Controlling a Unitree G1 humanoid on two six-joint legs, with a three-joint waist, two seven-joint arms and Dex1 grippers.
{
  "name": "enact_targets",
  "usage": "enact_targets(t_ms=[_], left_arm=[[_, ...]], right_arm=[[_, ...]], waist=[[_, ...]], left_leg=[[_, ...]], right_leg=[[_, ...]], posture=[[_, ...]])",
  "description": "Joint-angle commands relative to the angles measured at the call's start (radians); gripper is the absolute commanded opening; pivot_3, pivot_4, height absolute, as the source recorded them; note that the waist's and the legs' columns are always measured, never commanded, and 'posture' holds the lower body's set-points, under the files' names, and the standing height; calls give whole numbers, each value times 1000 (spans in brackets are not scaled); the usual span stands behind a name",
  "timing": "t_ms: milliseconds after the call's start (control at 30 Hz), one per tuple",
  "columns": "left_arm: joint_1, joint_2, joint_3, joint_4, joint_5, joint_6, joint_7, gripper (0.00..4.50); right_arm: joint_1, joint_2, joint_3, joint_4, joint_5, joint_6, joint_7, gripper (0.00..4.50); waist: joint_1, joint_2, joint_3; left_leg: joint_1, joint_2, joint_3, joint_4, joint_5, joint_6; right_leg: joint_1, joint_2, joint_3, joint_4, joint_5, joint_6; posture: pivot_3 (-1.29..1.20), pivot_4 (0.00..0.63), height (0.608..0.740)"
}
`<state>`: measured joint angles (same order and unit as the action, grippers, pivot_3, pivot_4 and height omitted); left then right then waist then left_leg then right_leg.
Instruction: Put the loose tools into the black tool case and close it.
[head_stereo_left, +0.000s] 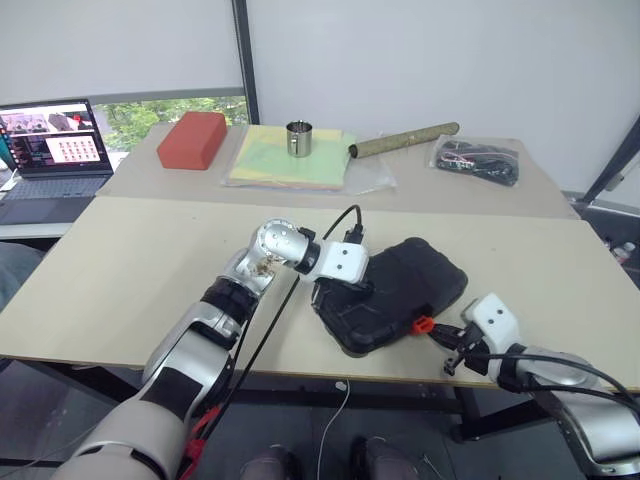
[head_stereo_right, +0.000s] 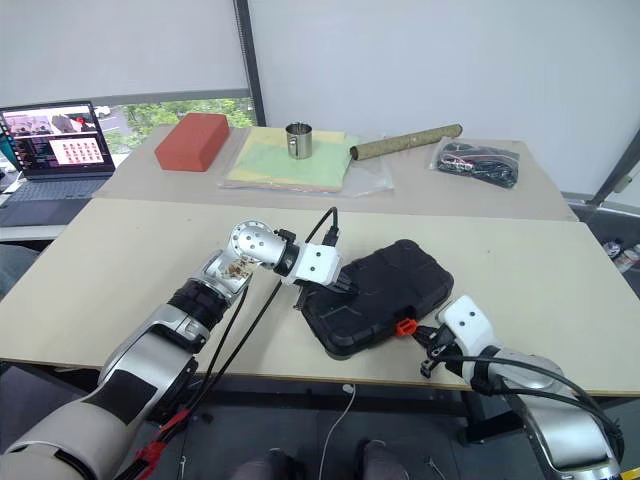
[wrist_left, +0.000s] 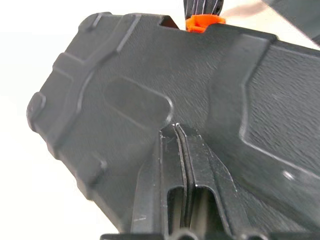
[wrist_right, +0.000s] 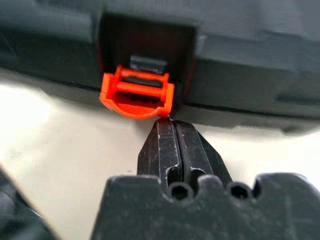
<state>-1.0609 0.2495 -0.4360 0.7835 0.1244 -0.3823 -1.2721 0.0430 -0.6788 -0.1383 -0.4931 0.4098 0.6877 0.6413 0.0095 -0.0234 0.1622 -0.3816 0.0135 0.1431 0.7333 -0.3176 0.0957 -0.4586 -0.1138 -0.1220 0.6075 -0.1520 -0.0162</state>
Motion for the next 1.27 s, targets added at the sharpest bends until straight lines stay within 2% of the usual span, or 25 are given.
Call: enact_targets(t_ms=[33,167,333,467,533,567,600,733,767,800,833,867,933,1067,1167,1267], left_arm=[[19,-20,-61,78,72,-9,-10,80],[9,-33,-50,97,68,-11,-13,80],[2,-34,-42,118,71,-21,-9,80],[17,-22,23,84,-9,115,-48,80],[31,13,83,25,-93,262,-111,582],[43,50,115,-16,-128,333,-134,720],[63,101,148,-71,-159,401,-157,1033],[165,284,225,-302,-273,616,-258,2406],[187,319,238,-354,-300,667,-276,2904],[221,378,260,-422,-338,737,-305,3151],[274,480,276,-504,-408,805,-325,3386],[326,570,304,-570,-457,860,-337,3861],[392,655,364,-654,-489,930,-328,4489],[449,706,439,-744,-557,1044,-271,4489],[469,697,469,-775,-573,1064,-219,4489],[478,691,463,-793,-576,1052,-191,4489]], right_arm=[[-72,8,-58,-136,89,26,-11,0],[-76,12,-56,-132,90,54,-32,0],[-11,-43,-67,-154,78,45,0,0],[24,-55,-173,-184,149,70,5,0],[56,-80,-257,-207,226,95,56,581],[86,-109,-302,-219,245,85,109,725],[116,-146,-352,-221,257,73,168,1064],[153,-255,-516,-158,326,72,319,2449],[154,-273,-542,-141,340,72,347,2865],[154,-304,-576,-111,355,79,392,3142],[151,-346,-611,-69,364,81,454,3374],[146,-384,-636,-27,369,78,510,3831],[135,-431,-651,38,365,59,572,4467],[99,-466,-627,107,365,45,611,4467],[77,-458,-585,104,350,23,607,4467],[67,-449,-551,99,338,6,600,4467]], waist=[[-7,0,0],[-2,0,0],[6,0,0],[3,0,-1],[2,0,-1],[1,0,-1],[-1,1,-1],[-21,1,0],[-21,1,0],[-19,1,0],[-13,2,1],[-14,2,3],[-16,2,4],[22,4,4],[36,4,4],[37,4,4]], left_leg=[[0,1,0,0,0,0],[4,2,-1,-2,1,-1],[1,1,-2,-3,0,0],[-1,0,0,-2,0,0],[-1,0,0,-2,0,1],[-1,0,0,-2,-1,2],[-1,0,-1,-2,-1,2],[0,2,-1,-6,1,-2],[1,3,-1,-6,4,-7],[1,3,-1,-6,5,-8],[1,3,-2,-6,4,-8],[-1,2,-2,-6,4,-8],[-2,2,-2,-6,3,-9],[-3,0,-5,-6,3,-9],[-4,-1,-5,-6,2,-8],[-7,-1,-5,-5,2,-8]], right_leg=[[0,0,0,0,0,0],[1,0,-1,1,0,0],[1,2,-2,0,-1,-2],[1,1,-1,-4,0,0],[1,1,-2,-5,1,2],[1,1,-2,-5,1,2],[0,1,-1,-5,1,2],[-1,6,0,-5,-1,-1],[-1,6,0,-5,-1,-2],[-1,7,0,-4,-1,-2],[-1,7,-1,-4,-2,-2],[-2,6,-1,-4,-2,-2],[-4,5,0,-5,-2,-2],[-1,2,-2,-9,-2,-2],[0,0,-1,-12,-3,-4],[-1,1,-1,-13,0,1]], posture=[[0,150,740],[0,150,740],[0,150,740],[0,150,740],[0,150,740],[0,150,740],[0,150,740],[0,150,740],[0,150,740],[0,150,740],[0,150,740],[0,150,740],[0,150,740],[0,150,740],[0,150,740],[0,150,740]])
